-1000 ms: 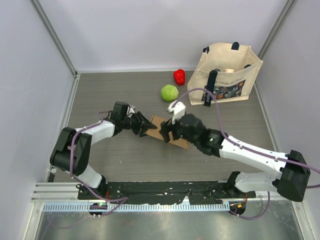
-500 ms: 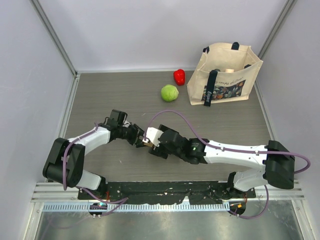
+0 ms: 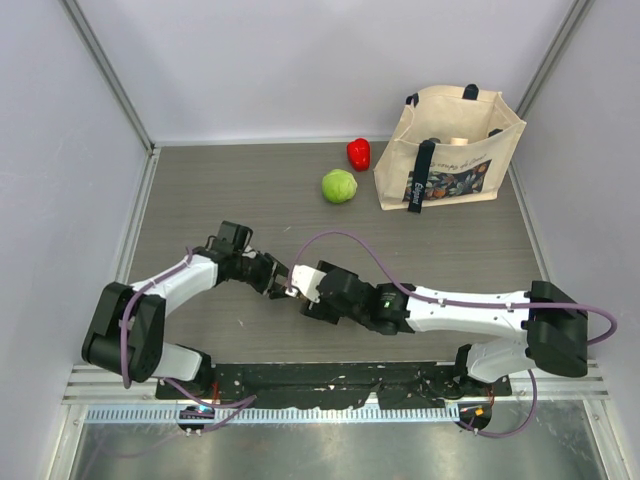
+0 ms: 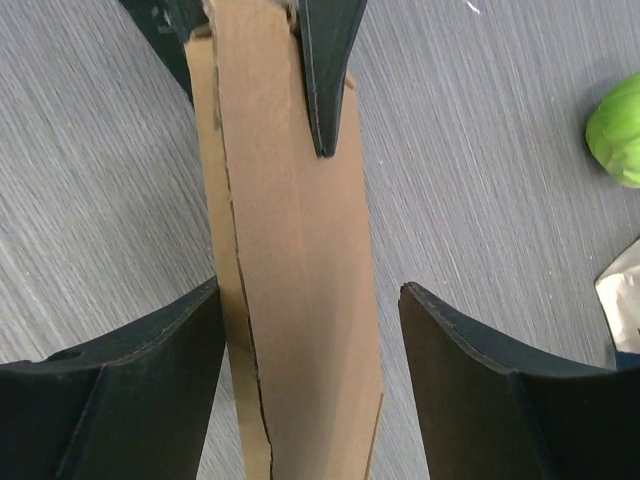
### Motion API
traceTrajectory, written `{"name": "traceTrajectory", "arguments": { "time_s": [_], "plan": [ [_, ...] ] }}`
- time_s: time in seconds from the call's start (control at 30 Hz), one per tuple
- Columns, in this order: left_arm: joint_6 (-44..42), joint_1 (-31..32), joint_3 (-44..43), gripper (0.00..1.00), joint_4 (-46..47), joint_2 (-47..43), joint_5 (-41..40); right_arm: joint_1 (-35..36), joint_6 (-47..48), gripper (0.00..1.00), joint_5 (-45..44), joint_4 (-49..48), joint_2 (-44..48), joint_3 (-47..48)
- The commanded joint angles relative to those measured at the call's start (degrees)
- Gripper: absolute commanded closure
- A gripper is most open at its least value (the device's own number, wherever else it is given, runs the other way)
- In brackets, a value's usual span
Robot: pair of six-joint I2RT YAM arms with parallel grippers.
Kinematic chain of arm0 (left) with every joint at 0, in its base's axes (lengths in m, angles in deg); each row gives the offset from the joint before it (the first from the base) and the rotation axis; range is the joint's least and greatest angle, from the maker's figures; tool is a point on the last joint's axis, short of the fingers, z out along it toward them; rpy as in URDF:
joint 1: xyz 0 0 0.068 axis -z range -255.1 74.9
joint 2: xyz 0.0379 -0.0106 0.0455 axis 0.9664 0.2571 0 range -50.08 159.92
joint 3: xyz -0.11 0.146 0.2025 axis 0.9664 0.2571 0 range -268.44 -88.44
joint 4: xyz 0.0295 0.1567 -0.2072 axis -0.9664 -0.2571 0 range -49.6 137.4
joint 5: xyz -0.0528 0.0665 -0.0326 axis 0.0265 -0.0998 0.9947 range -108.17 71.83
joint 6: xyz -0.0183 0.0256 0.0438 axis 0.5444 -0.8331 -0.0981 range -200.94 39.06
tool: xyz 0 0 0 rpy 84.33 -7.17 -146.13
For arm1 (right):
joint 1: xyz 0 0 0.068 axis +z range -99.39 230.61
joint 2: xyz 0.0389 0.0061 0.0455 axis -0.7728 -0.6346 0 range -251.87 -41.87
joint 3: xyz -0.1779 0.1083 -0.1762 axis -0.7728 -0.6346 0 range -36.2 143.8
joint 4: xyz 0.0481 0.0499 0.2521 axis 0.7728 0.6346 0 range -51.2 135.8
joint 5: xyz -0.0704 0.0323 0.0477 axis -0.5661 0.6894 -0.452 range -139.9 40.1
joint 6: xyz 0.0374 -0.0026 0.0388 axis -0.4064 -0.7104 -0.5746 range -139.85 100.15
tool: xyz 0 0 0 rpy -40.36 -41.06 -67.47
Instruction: Fold the paper box
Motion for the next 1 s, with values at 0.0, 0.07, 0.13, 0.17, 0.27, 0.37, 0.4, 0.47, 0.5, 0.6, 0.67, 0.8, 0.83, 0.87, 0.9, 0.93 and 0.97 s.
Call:
{"name": "traceTrajectory", "arguments": {
  "time_s": [0.0, 0.07, 0.13, 0.17, 0.27, 0.37, 0.4, 0.47, 0.5, 0.6, 0.67, 0.8, 0.83, 0.87, 0.9, 0.93, 0.97],
  "plan": [
    [0.9, -0.5, -1.6, 0.64, -2.9, -2.4, 2.0, 0.9, 0.4, 0.31, -6.0, -4.5, 1.4, -2.7],
    [1.3, -0.5, -1.4, 0.64, -2.9, -3.2, 2.0, 1.0, 0.8, 0.34, -7.3, -6.6, 1.9, -3.5],
    [1.9, -0.6, -1.1, 0.62, -2.7, -3.8, 2.3, 1.0, 0.9, 0.39, -7.4, -7.7, 2.0, -4.4],
    [1.9, -0.6, -1.2, 0.61, -2.7, -4.2, 2.4, 1.0, 0.7, 0.41, -7.6, -8.0, 2.1, -4.5],
    [1.5, -0.7, -1.1, 0.46, -2.5, -4.8, 2.5, 1.0, 0.0, 0.53, -6.3, -8.3, 2.1, -4.4],
    [-0.8, -1.6, -0.8, 0.34, -0.4, -5.6, 2.3, 1.0, -1.1, 0.6, -5.4, -7.6, 1.9, -4.0],
    [-2.1, -2.1, -1.0, 0.31, -0.5, -6.3, 1.6, 1.0, -1.5, 0.62, -5.1, -7.3, 1.8, -3.8],
    [-8.1, -4.1, -1.6, 0.22, -0.7, -8.7, -0.6, 0.7, -2.6, 0.64, -4.6, -5.6, 1.8, -3.4],
    [-10.7, -5.0, -1.8, 0.21, -1.2, -9.7, -1.8, 0.2, -3.2, 0.65, -3.2, -4.1, 2.0, -3.2],
    [-21.4, -7.9, -2.2, 0.17, -2.1, -14.5, -6.9, -1.9, -5.4, 0.67, -0.6, -2.7, 3.2, -3.3],
    [-26.9, -8.3, -3.8, 0.17, -5.4, -17.2, -10.8, -4.7, -6.5, 0.67, 4.7, -2.1, 4.8, -3.5],
    [-37.8, -8.1, -5.5, 0.26, -6.5, -23.2, -17.2, -10.9, -10.2, 0.65, 14.1, 0.8, 6.0, -2.5],
    [-40.7, -8.1, -5.7, 0.28, -6.2, -24.8, -18.6, -12.3, -10.6, 0.64, 16.8, 1.6, 5.8, -2.0],
    [-42.2, -8.0, -6.1, 0.32, -6.9, -25.3, -19.4, -14.5, -10.9, 0.64, 17.9, 2.2, 4.9, -0.7],
    [-43.7, -8.0, -6.4, 0.33, -6.7, -25.6, -19.5, -15.3, -11.2, 0.61, 20.0, 3.6, 4.2, 0.0],
    [-46.4, -7.7, -6.6, 0.34, -5.9, -25.3, -18.3, -16.1, -11.2, 0.6, 22.0, 4.5, 3.3, 0.9],
    [-47.7, -7.3, -6.9, 0.37, -4.6, -24.6, -17.3, -17.1, -11.3, 0.6, 22.7, 5.3, 1.6, 2.4]
  ]
}}
